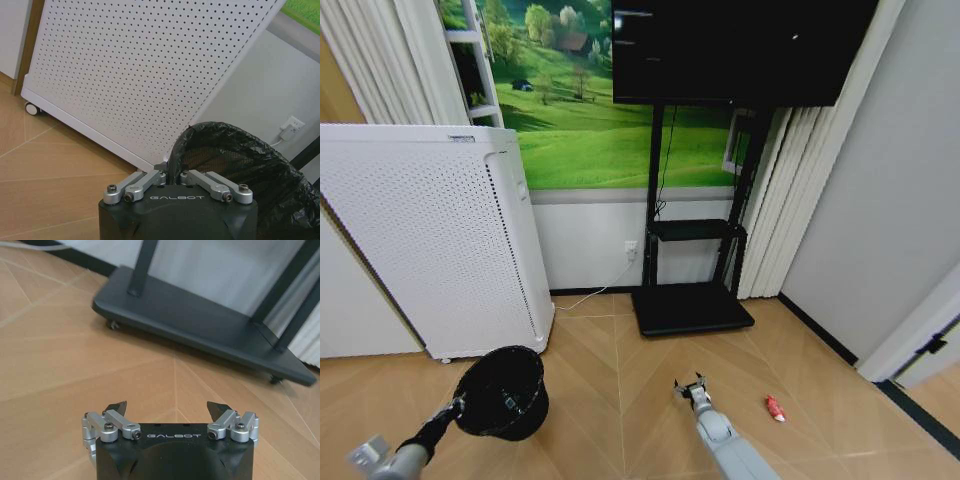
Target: Pick up the trash bin and place the garbage on the floor into it.
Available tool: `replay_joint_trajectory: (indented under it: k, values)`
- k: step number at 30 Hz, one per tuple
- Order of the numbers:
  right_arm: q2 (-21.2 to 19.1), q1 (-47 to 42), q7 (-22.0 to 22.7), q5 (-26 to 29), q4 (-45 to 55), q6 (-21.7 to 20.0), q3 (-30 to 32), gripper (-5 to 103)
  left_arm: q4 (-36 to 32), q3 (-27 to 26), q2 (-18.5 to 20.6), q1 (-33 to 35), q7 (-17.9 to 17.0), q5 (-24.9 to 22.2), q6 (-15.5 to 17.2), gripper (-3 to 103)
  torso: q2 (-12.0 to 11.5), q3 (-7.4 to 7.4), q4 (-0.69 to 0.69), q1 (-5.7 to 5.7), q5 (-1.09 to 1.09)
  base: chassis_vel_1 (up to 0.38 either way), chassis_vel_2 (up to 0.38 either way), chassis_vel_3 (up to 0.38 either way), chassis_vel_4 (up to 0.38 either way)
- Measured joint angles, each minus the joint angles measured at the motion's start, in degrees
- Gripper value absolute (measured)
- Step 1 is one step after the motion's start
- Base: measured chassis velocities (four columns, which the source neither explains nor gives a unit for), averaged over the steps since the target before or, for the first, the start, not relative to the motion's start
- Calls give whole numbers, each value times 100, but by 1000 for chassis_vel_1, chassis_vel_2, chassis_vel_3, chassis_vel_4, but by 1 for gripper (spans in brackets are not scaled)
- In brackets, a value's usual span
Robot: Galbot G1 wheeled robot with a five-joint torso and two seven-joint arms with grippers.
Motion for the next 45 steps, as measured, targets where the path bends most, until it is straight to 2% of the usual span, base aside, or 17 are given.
replay_joint_trajectory:
  k: [8, 14, 16, 21, 27, 28, 30, 32, 36, 39, 41, 43, 44, 45]
  values:
    - [70, 6, 75, 152, -411, -74, 120, 92, -83, 103, -7, -105, -22, 11, -6, 7, 0, 0, -1, 0, 0, 0, 0, 0, 0]
    - [208, 120, 115, 643, -867, -171, 140, 92, -160, 159, 24, -127, -59, -2, -7, 7, 0, 0, -1, 0, 0, 0, 0, 0, 0]
    - [286, 194, 157, 1026, -1009, -330, 135, 89, -184, 161, 49, -109, -68, -18, -7, 7, 0, 0, 1, 0, 0, 0, 0, 0, 0]
    - [378, 305, 230, 1210, -1140, -408, 171, 86, -186, 161, 82, -96, -68, -29, -7, 7, 0, 0, 1, 0, -1, 0, 0, 0, 0]
    - [456, 514, 304, 1381, -1288, -534, 167, 74, -177, 152, 86, -103, -62, -52, -9, 7, 0, 0, 0, 0, -1, 0, 0, 0, 0]
    - [466, 540, 313, 1387, -1315, -555, 158, 68, -177, 147, 77, -95, -55, -53, -11, 7, 0, 0, 0, 0, -1, 0, 0, 0, 0]
    - [470, 547, 317, 1388, -1324, -560, 157, 68, -176, 143, 73, -91, -52, -53, -12, 7, 0, 0, 0, 0, -1, 0, 0, 0, 0]
    - [474, 554, 328, 1377, -1354, -586, 124, 57, -170, 117, 70, -88, -40, -66, -21, 7, 0, 0, 1, 0, -1, 0, 0, 0, 0]
    - [474, 537, 330, 1370, -1380, -593, 99, 54, -165, 98, 70, -92, -37, -89, -23, 7, 0, 0, 0, 0, -1, 0, 0, 0, 0]
    - [488, 487, 360, 1369, -1369, -594, 90, 35, -166, 85, 61, -88, -30, -102, -26, 7, 0, 0, 0, 0, 0, 0, 0, 0, 0]
    - [489, 474, 371, 1369, -1353, -594, 84, 35, -166, 85, 56, -87, -29, -102, -27, 7, 0, 0, 0, 0, 0, 0, 0, 0, 0]
    - [489, 464, 391, 1368, -1333, -588, 80, 25, -166, 84, 46, -87, -28, -102, -29, 7, 0, 0, 0, 0, -1, 0, 0, 0, 0]
    - [489, 464, 391, 1368, -1333, -588, 80, 25, -166, 84, 46, -87, -28, -102, -29, 7, 0, 0, 0, 0, -1, 0, 0, 0, 0]
    - [489, 460, 397, 1366, -1325, -578, 76, 19, -168, 88, 35, -87, -28, -99, -29, 7, 0, 0, 0, 0, 0, 0, 0, 0, 0]
